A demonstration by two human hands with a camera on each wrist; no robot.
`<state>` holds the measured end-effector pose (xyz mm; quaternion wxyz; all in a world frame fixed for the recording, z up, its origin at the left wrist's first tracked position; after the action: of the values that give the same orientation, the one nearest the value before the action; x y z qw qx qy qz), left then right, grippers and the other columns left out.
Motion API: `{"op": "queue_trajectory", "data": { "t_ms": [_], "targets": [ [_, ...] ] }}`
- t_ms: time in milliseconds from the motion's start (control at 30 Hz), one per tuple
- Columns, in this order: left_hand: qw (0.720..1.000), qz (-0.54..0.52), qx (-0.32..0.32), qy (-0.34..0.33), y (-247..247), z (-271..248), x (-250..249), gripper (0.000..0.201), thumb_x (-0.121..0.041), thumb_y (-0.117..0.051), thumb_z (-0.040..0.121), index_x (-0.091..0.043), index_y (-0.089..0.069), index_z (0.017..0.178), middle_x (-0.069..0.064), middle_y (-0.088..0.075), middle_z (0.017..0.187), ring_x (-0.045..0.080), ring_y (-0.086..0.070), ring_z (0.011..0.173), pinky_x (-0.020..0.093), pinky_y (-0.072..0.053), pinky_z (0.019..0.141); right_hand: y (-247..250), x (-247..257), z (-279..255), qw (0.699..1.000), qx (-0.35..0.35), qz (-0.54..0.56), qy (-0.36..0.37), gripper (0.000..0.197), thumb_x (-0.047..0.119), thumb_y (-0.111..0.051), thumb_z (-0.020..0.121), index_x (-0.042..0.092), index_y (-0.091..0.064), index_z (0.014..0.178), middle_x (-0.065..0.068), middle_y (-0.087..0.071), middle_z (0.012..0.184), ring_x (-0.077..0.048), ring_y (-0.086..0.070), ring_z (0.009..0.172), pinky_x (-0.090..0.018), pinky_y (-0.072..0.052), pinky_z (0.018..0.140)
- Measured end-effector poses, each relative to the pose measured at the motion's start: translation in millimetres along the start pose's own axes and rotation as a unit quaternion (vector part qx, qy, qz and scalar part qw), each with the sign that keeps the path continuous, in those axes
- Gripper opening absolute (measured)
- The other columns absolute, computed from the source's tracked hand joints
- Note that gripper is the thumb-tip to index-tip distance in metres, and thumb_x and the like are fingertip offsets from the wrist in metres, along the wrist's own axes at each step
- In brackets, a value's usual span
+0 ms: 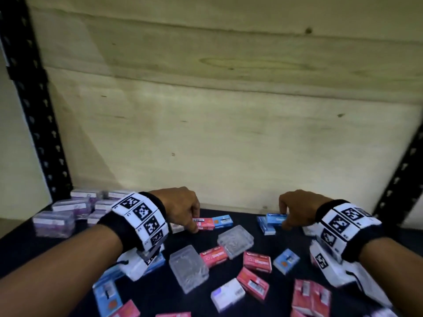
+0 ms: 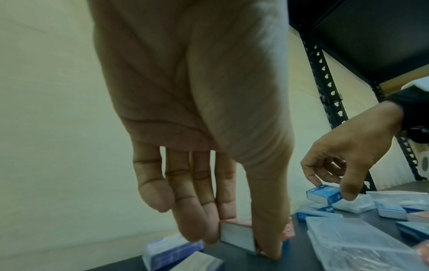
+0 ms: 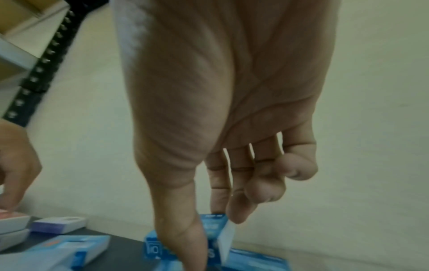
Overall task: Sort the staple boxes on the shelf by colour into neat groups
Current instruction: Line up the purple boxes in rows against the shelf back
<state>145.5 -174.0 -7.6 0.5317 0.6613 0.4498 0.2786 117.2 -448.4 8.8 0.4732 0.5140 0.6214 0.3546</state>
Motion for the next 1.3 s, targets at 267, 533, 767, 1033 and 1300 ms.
{"op": "queue_trajectory", "data": {
  "t_ms": [267, 533, 767, 1033, 1300],
  "targets": [
    [0.999, 0.008, 0.033, -0.004, -10.9, 22.1, -20.1, 0.039, -0.042, -0.08, 0.076, -0.023, -0.07, 0.108, -0.006, -0.068, 0.105, 0.014, -0.063, 0.094, 0.027, -0.051, 0.081, -22.6, -34.0, -3.1, 0.999, 0.033, 0.029, -0.016, 0.043, 0.037, -0.071, 0.088, 0.012, -0.064, 0.122, -0.006, -0.063, 0.125, -0.023, -0.061, 0.107, -0.03, -0.047, 0.082],
    [0.999, 0.011, 0.045, 0.011, -19.0, 26.8, -18.8, 0.039, -0.042, -0.08, 0.075, -0.025, -0.07, 0.109, -0.009, -0.069, 0.102, 0.012, -0.064, 0.092, 0.029, -0.053, 0.083, -34.3, -36.3, 2.5, 0.998, 0.034, 0.05, -0.016, 0.044, 0.036, -0.075, 0.084, 0.014, -0.063, 0.12, -0.005, -0.063, 0.122, -0.02, -0.059, 0.102, -0.03, -0.048, 0.083],
    [0.999, -0.016, 0.031, 0.015, -9.4, 16.7, -7.1, 0.044, -0.044, -0.08, 0.076, -0.027, -0.066, 0.114, -0.012, -0.065, 0.099, 0.011, -0.062, 0.094, 0.027, -0.05, 0.084, -31.2, -33.6, 5.8, 0.998, 0.034, 0.056, -0.007, 0.041, 0.032, -0.073, 0.086, 0.007, -0.067, 0.118, -0.012, -0.066, 0.122, -0.026, -0.063, 0.11, -0.034, -0.05, 0.087],
    [0.998, -0.04, 0.035, 0.023, -4.0, -15.3, 19.2, 0.037, -0.045, -0.078, 0.078, -0.027, -0.069, 0.109, -0.014, -0.065, 0.094, 0.007, -0.062, 0.093, 0.024, -0.048, 0.086, -13.4, 9.0, 6.9, 0.989, -0.005, 0.114, 0.097, 0.023, 0.042, -0.067, 0.089, 0.029, -0.059, 0.105, 0.011, -0.054, 0.097, -0.014, -0.054, 0.09, -0.026, -0.041, 0.078],
    [0.987, -0.107, 0.104, -0.052, -17.3, -43.0, 13.0, 0.053, -0.039, -0.087, 0.07, -0.04, -0.064, 0.118, -0.021, -0.059, 0.108, 0.001, -0.059, 0.086, 0.013, -0.042, 0.068, -4.1, 58.6, -3.5, 0.965, 0.024, 0.154, 0.213, 0.041, 0.031, -0.077, 0.084, 0.027, -0.058, 0.12, 0.017, -0.053, 0.097, -0.005, -0.053, 0.087, -0.018, -0.039, 0.068]
  ]
}}
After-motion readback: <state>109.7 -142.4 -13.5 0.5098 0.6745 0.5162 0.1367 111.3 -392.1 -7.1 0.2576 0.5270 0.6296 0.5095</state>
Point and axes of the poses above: each hand's wrist, its own z-axis towards the middle knuckle, its own y-axis out of the back of the hand, x = y × z, the point moved 2 cm from there along z, towards the middle knuckle
